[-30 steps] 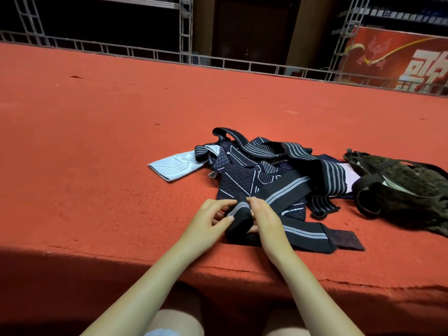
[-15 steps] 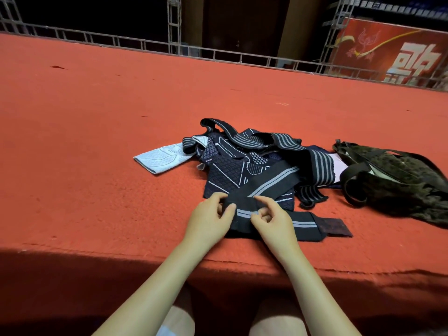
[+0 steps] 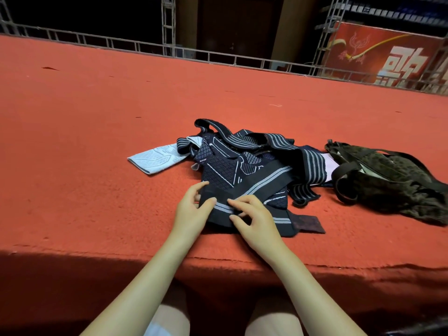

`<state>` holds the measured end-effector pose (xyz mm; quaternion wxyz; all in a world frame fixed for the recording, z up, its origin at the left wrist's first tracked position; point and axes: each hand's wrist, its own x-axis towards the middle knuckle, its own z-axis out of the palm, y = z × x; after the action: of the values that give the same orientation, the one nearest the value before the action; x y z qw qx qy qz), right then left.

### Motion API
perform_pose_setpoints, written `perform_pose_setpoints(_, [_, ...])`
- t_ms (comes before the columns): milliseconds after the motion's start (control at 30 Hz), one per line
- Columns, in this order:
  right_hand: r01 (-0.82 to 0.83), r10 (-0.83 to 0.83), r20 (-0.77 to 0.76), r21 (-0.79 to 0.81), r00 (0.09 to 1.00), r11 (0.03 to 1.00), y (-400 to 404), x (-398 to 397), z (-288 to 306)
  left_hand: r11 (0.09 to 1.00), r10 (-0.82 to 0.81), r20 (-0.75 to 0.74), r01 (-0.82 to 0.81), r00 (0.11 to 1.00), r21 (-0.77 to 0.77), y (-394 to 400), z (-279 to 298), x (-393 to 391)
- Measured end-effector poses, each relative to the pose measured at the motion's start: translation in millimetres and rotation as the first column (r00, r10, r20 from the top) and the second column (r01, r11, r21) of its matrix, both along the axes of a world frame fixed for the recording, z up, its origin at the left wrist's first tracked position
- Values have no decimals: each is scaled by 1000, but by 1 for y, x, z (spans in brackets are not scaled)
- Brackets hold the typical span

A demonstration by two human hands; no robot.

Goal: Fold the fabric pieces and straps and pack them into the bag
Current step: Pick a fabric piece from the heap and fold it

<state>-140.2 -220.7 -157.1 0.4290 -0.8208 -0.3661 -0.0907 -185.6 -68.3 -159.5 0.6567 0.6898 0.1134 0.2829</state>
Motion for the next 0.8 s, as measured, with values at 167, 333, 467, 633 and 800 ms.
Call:
perform_pose_setpoints(167, [27, 1, -255, 108, 967, 994, 18, -5, 8, 993, 23, 43, -17, 999, -119, 0, 1, 1])
perform_pose_setpoints(333, [129, 14, -458, 280, 889, 951, 16, -3, 6, 989, -119, 4, 118, 993, 85, 1, -1, 1])
perform_pose_setpoints(467, [152, -41, -423, 233, 905, 960, 12, -5, 7, 954, -131, -37, 137, 991, 265, -5, 1, -1])
perform_pose_setpoints(633, [192, -86, -424, 213, 901, 958, 3, -3, 9, 910, -83, -90, 112, 992, 400, -9, -1, 1])
perform_pose_setpoints(800, [269, -268, -241, -27, 933, 963, -15, 8, 11, 849, -102, -154, 166, 983, 502, -10, -5, 1])
